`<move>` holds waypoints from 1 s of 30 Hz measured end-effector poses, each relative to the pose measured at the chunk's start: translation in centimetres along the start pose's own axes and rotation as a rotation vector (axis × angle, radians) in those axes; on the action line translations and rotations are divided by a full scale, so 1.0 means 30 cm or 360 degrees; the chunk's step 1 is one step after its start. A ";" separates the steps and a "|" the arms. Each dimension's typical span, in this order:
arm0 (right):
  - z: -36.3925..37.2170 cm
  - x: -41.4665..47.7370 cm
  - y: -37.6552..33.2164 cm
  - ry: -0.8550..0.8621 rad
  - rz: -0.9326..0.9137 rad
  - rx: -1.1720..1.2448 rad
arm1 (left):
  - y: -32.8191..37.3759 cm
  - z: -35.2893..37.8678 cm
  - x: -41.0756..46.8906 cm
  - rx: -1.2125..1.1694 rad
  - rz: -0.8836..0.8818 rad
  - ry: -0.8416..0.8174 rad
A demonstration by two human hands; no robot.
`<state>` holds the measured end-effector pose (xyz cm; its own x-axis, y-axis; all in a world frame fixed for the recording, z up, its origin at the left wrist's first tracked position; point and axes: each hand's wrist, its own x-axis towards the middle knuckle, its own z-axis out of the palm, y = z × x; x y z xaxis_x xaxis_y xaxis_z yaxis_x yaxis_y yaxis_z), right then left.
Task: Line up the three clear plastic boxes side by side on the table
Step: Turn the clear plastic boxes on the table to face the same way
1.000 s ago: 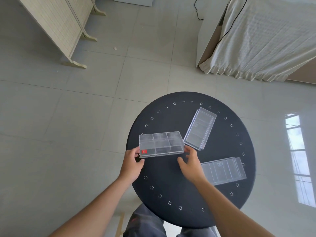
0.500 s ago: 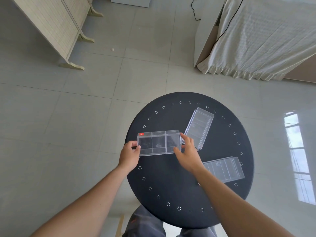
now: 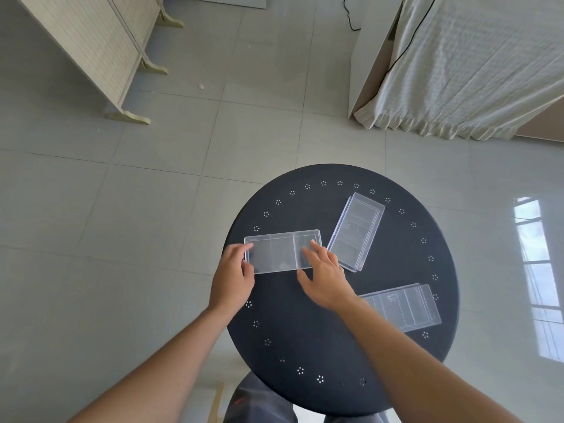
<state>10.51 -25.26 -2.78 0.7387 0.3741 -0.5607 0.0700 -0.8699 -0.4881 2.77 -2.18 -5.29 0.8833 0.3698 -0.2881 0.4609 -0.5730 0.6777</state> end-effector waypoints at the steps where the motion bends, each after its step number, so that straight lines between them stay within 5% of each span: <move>1: 0.007 0.000 0.001 -0.0013 0.0001 -0.0057 | 0.004 0.004 -0.005 0.0160 0.0124 -0.0059; 6: 0.006 0.017 -0.001 -0.0107 0.0023 -0.0235 | 0.042 0.026 -0.005 0.0671 0.0226 -0.0350; 30: -0.348 0.387 0.058 -0.0161 0.0157 -0.0335 | 0.386 0.101 0.464 0.0830 0.0014 -0.0803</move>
<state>26.22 -25.78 -3.16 0.6786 0.3052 -0.6681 0.1470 -0.9476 -0.2836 20.66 -5.88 -3.51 0.7611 0.0531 -0.6465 0.3231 -0.8953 0.3068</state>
